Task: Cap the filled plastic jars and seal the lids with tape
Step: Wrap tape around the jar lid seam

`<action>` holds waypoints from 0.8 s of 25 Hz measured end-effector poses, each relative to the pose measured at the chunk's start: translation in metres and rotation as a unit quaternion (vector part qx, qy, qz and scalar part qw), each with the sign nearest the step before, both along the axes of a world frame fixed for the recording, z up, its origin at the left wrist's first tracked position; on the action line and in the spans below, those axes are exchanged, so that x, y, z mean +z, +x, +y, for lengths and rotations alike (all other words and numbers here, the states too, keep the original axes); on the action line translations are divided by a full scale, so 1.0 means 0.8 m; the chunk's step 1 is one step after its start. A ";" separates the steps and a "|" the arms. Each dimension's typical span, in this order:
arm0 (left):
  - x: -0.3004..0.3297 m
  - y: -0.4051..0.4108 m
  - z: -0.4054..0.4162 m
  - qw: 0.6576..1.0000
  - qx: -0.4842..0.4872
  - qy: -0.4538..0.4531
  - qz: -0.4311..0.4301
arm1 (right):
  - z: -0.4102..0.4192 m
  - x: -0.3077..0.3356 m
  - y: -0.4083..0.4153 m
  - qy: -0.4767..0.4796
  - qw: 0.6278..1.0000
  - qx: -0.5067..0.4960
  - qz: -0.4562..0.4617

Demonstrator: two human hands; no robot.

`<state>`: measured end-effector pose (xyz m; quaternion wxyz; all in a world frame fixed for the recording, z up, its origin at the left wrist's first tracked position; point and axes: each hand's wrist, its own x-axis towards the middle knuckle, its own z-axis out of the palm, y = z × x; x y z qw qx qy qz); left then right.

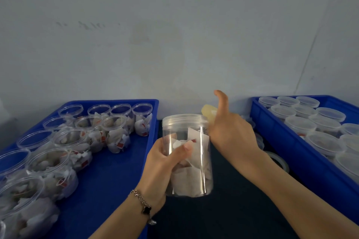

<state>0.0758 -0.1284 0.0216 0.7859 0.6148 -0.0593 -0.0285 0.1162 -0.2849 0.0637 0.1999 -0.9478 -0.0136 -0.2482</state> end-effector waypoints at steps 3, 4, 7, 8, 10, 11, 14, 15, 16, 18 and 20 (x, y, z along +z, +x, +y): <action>0.004 -0.004 0.006 0.999 -0.035 -0.015 0.012 | -0.004 0.004 0.006 0.032 0.998 0.046 0.012; 0.008 -0.002 0.005 0.998 -0.050 -0.021 0.026 | -0.008 0.007 0.005 0.030 0.996 0.078 0.012; 0.012 0.003 0.009 0.992 -0.120 -0.028 0.030 | -0.024 0.013 -0.001 0.030 0.985 0.170 0.014; 0.009 0.004 0.011 0.991 -0.132 -0.026 0.027 | -0.029 0.014 -0.004 0.042 0.980 0.192 0.014; 0.012 0.011 0.010 0.990 -0.120 -0.053 0.040 | -0.041 0.013 -0.009 0.095 0.966 0.240 0.022; 0.014 0.010 0.012 0.987 -0.127 -0.085 0.046 | -0.046 0.013 -0.012 0.128 0.955 0.265 0.030; 0.007 0.002 0.026 0.978 -0.176 -0.112 0.017 | -0.068 0.015 -0.022 0.200 0.919 0.334 0.063; 0.004 0.007 0.025 0.979 -0.180 -0.095 0.016 | -0.076 0.017 -0.025 0.211 0.912 0.344 0.068; 0.004 0.008 0.023 0.980 -0.183 -0.080 0.020 | -0.082 0.018 -0.027 0.211 0.912 0.346 0.066; 0.001 0.007 0.021 0.980 -0.186 -0.076 0.017 | -0.090 0.020 -0.030 0.192 0.922 0.330 0.060; 0.010 0.004 0.016 0.978 -0.197 -0.073 0.005 | -0.090 0.020 -0.032 0.178 0.929 0.317 0.069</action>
